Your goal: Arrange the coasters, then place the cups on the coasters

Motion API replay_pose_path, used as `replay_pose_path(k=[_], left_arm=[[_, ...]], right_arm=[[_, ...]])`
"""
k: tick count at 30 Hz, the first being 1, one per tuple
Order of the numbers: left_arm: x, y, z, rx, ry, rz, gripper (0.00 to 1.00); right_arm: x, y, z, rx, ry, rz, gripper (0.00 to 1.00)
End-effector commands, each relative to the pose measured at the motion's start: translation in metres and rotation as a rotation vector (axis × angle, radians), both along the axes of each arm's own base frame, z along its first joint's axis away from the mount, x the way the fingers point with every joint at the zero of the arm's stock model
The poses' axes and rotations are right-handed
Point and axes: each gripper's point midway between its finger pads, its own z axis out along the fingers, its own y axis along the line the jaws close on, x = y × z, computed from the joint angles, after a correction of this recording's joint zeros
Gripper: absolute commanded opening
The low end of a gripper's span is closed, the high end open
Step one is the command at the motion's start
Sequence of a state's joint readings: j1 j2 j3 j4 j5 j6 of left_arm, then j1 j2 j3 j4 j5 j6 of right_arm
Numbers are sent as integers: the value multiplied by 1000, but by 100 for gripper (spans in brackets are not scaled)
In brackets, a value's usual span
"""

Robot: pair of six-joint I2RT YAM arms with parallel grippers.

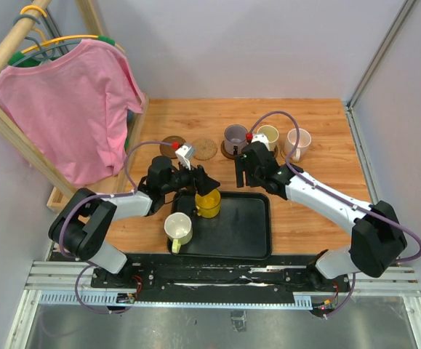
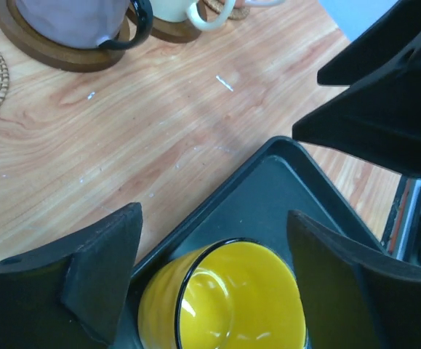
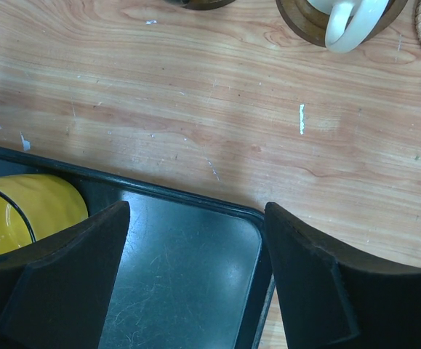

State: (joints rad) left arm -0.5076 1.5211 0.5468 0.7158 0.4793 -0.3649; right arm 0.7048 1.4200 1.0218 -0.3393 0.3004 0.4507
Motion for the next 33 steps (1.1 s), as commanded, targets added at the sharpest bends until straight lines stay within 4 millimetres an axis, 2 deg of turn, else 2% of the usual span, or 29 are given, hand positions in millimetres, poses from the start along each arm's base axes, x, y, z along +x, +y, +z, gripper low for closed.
replay_pose_path(k=[1, 8, 12, 18, 22, 28, 33], left_arm=[[3, -3, 24, -5, -78, -15, 88], [2, 27, 48, 156, -142, 66, 92], [-4, 46, 54, 279, -91, 99, 92], [-38, 59, 31, 406, 89, 36, 91], [-63, 61, 18, 482, 122, -21, 91], [-82, 59, 6, 534, 170, -62, 92], [-91, 52, 2, 543, 176, -98, 91]], right_arm=[[-4, -1, -2, -24, -15, 2, 76], [-7, -8, 6, -26, -46, 1, 76], [-10, -12, 10, -11, -68, -1, 76], [-15, -20, 21, 4, -110, -1, 78], [-17, -26, 28, 7, -138, -9, 78], [-20, -30, 34, 28, -158, -23, 80], [-22, -30, 32, 31, -151, -23, 80]])
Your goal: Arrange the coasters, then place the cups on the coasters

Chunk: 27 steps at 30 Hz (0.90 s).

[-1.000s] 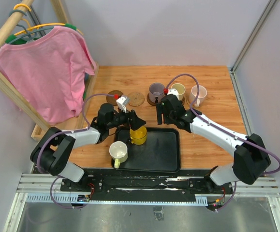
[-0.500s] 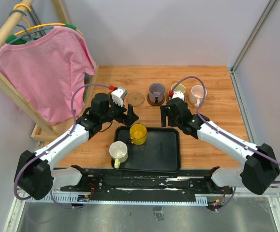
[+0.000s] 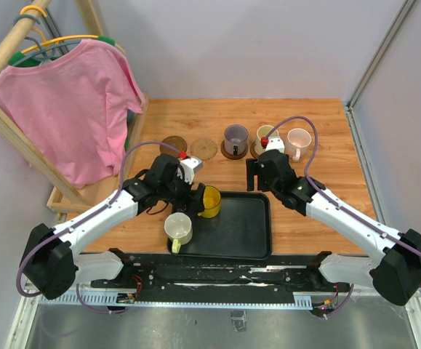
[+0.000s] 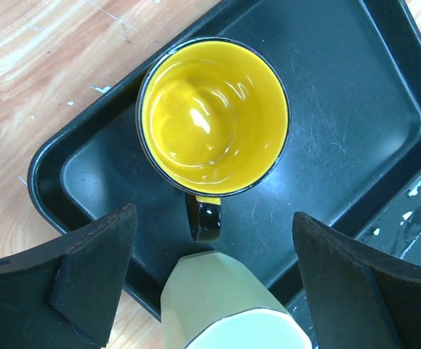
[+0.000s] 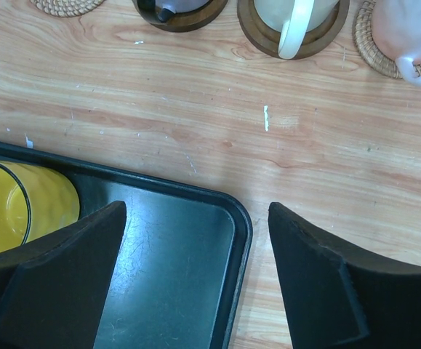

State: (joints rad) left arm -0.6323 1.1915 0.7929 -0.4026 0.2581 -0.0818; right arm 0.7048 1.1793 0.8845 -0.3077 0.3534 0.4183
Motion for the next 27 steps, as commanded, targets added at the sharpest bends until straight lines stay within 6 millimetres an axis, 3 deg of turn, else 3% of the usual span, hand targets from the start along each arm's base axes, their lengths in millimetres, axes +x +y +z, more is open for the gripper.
replay_pose_path(k=[1, 11, 27], left_arm=[[-10, -3, -1, 17, 6, -38, 91], [-8, -7, -19, 60, 45, -3, 86], [-5, -12, -41, 40, 37, -5, 61]], right_arm=[[-2, 0, 0, -4, -17, -6, 80], [1, 5, -5, -16, 3, 5, 81], [2, 7, -12, -33, 29, 6, 81]])
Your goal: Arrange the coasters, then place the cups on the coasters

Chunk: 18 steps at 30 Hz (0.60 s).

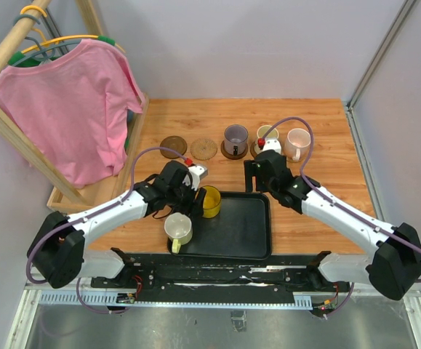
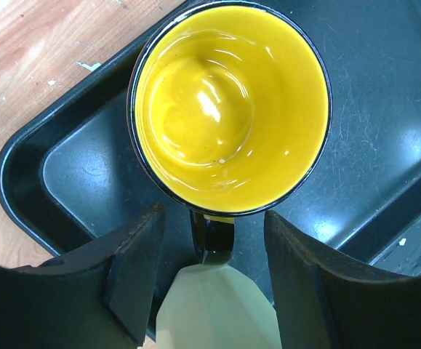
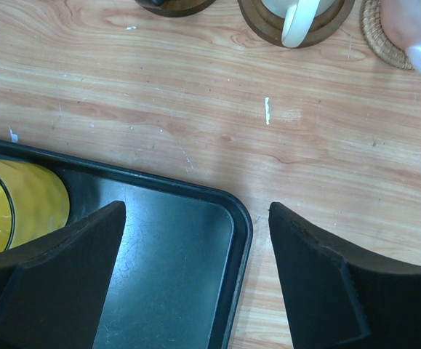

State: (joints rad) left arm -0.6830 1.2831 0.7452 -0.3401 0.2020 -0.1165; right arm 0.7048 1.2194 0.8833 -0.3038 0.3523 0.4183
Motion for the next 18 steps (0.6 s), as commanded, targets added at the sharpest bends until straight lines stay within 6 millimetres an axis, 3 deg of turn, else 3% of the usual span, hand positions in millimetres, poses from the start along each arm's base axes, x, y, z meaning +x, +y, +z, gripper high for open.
replay_pose_path(k=[1, 12, 18], left_arm=[[1, -7, -4, -29, -16, -16, 60], [1, -5, -18, -8, -4, -16, 58], [2, -7, -21, -12, -4, -15, 50]], right_arm=[[1, 6, -1, -9, 5, 6, 81], [2, 8, -4, -8, 14, 9, 81], [1, 8, -4, -8, 13, 9, 81]])
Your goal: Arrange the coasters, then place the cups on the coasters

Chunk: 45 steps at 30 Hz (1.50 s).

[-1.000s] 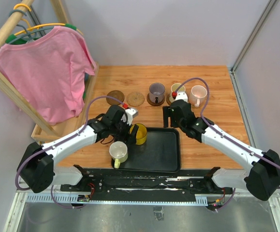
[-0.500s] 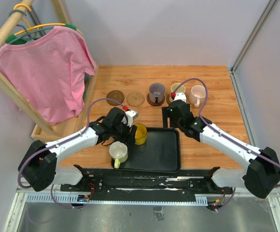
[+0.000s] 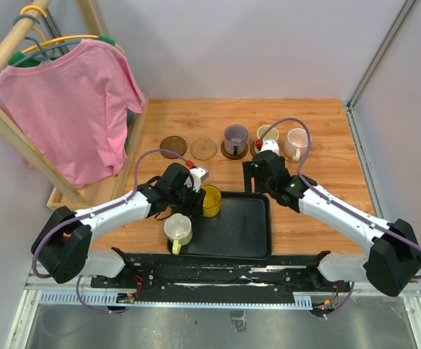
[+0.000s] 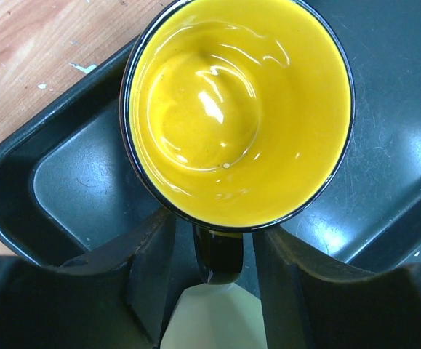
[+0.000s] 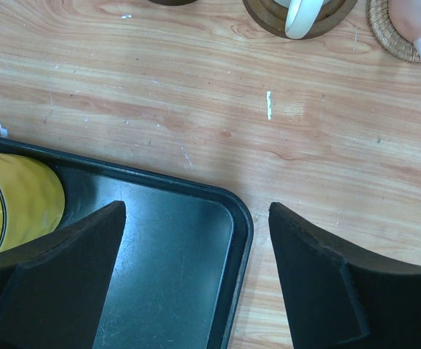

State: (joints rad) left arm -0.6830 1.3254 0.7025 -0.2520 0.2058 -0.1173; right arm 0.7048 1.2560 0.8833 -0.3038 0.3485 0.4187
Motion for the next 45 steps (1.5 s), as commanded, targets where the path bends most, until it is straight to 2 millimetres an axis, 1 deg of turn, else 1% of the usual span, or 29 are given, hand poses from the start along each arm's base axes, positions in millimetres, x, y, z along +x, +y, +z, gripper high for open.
replay_pose_path(k=[1, 4, 7, 9, 12, 14, 15, 21, 24, 27, 35, 41, 43, 45], left_arm=[[-1, -4, -5, -5, -2, -14, 49], [0, -5, -8, -3, 2, -16, 43], [0, -5, -10, 2, 7, -22, 42], [-1, -6, -12, 5, 11, -30, 37], [0, -7, -13, 8, 8, -35, 21], [1, -7, -13, 8, 5, -36, 2], [1, -8, -14, 8, 4, -36, 1], [4, -10, -12, 4, -9, -43, 1], [8, -13, -4, -12, -33, -41, 0], [16, -17, 11, -43, -78, -28, 0], [42, -25, 61, -116, -201, 53, 0], [69, -19, 101, -122, -313, 170, 0], [82, -14, 113, -109, -357, 230, 0], [95, -7, 121, -78, -398, 286, 1]], right_arm=[[0, 7, 7, 13, -16, 7, 81], [1, 7, 9, 17, -20, 6, 81], [1, 7, 7, 15, -16, 7, 81], [0, 7, 7, 14, -16, 7, 81], [0, 7, 7, 13, -16, 8, 81], [0, 7, 7, 12, -16, 8, 81], [1, 7, 7, 14, -17, 6, 81], [0, 6, 9, 16, -22, 5, 81], [0, 6, 10, 17, -26, 5, 81], [0, 4, 11, 20, -33, 1, 81], [-2, 0, 15, 25, -55, -6, 81], [-4, -7, 16, 16, -69, -22, 81], [-4, -8, 14, 10, -68, -22, 81], [-5, -9, 13, 3, -66, -19, 81]])
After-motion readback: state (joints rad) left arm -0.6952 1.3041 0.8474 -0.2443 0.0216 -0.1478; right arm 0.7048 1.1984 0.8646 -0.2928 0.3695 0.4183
